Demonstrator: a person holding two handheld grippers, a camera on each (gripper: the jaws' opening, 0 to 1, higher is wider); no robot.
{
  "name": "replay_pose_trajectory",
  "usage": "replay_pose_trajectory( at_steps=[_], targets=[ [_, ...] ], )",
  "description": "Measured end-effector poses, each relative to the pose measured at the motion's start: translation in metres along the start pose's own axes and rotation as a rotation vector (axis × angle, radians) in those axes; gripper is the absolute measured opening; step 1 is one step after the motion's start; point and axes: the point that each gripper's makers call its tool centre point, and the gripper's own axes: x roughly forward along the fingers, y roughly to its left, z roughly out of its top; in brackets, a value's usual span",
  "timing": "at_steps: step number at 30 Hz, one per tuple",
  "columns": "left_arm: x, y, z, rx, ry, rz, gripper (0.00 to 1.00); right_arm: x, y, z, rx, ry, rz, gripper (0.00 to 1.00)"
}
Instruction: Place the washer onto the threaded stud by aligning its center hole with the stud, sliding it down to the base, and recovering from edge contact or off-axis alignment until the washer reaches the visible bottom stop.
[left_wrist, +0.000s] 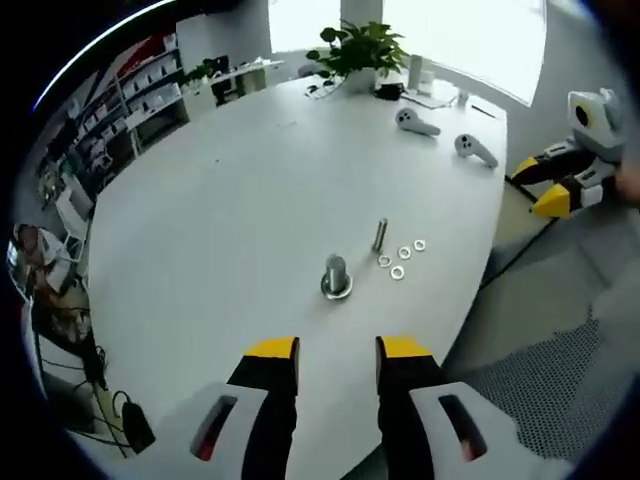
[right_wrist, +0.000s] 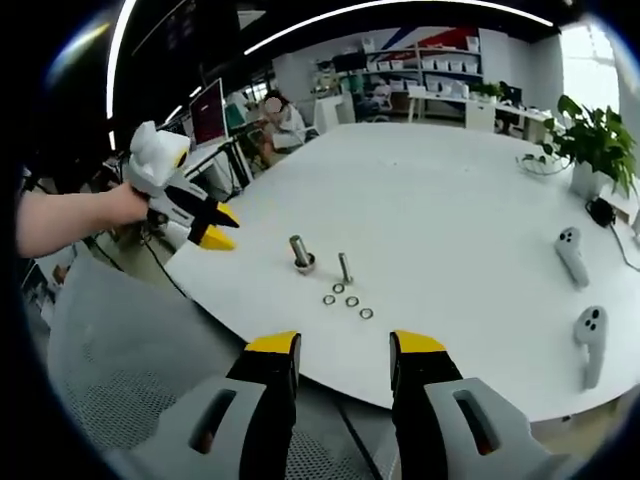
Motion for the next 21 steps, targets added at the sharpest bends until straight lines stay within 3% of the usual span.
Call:
replay_pose_trajectory(
  at_steps=[3, 12, 21],
  targets=[
    [-0.013, -0.004, -0.002, -0.053, -0.055, -0.004, 0.29, 0.002, 0.000, -0.005, 0.009, 0.030, 0.004, 0.38],
    [-0.037, -0.012, -0.021, -0.114, -0.093, -0.021, 0.31, 0.003, 0.002, -0.012, 0.005, 0.069, 0.007, 0.39],
    [-0.053, -0.014, -0.035, -0.111, -0.095, -0.051, 0.32, 0.003, -0.001, -0.016, 0.013, 0.089, -0.009, 0.39]
  ],
)
